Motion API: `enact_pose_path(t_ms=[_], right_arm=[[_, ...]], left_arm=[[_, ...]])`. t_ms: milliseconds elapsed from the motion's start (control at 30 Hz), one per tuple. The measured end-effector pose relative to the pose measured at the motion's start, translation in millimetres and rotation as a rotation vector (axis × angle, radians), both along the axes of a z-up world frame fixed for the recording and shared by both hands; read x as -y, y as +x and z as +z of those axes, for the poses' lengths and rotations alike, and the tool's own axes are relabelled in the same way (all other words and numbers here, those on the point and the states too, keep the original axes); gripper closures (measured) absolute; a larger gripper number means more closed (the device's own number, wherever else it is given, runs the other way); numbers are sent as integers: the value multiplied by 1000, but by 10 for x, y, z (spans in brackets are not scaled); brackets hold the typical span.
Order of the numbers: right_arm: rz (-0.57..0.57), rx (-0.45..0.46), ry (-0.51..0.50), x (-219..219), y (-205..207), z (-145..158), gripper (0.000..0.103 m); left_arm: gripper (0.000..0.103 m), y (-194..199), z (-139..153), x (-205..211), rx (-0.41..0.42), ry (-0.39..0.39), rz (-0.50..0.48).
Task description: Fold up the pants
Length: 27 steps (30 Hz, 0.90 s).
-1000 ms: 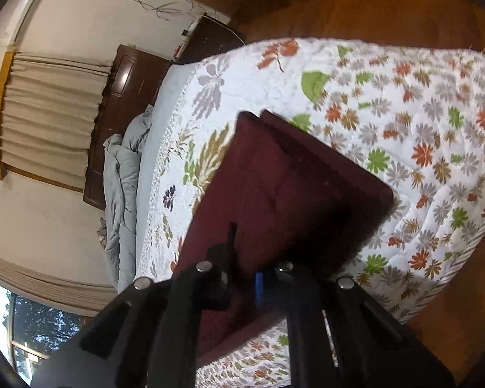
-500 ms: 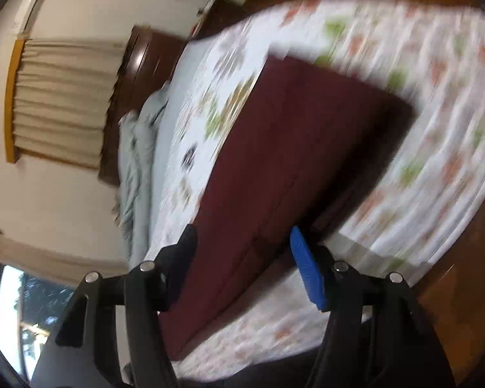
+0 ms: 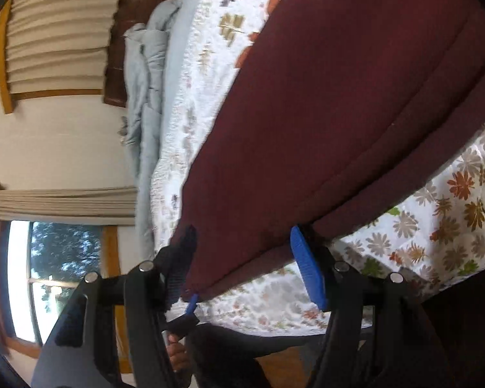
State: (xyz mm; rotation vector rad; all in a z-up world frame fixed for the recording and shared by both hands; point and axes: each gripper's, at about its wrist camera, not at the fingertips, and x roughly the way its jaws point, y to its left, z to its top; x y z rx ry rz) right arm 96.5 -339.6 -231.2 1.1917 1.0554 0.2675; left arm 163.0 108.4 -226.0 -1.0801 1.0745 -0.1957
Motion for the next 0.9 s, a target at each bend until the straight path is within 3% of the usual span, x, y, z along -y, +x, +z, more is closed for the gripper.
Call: enact_pose_path(t_ms=[200, 367, 500, 700, 767, 800, 833, 900], right_arm=[[-31, -33, 24, 21, -19, -95, 39], [-39, -81, 13, -27, -2, -108, 41], [-78, -118, 29, -1, 7, -182, 48], [-103, -130, 23, -21, 54, -223, 48], [-110, -126, 18, -19, 90, -222, 64], [-115, -110, 15, -17, 82, -205, 95], [-117, -101, 3, -19, 73, -195, 95], [-120, -97, 5, -4, 13, -217, 96]], left_arm=[[17, 7, -95, -39, -26, -11, 22], [17, -50, -90, -41, -36, -25, 33], [17, -8, -140, -49, -48, -35, 38], [17, 99, -158, -64, -54, -15, 26], [19, 140, -161, -82, -52, -32, 37], [31, 138, -141, -87, -32, -29, 42], [71, 125, -139, -86, -20, -24, 42], [84, 52, -203, -106, -11, -39, 42]])
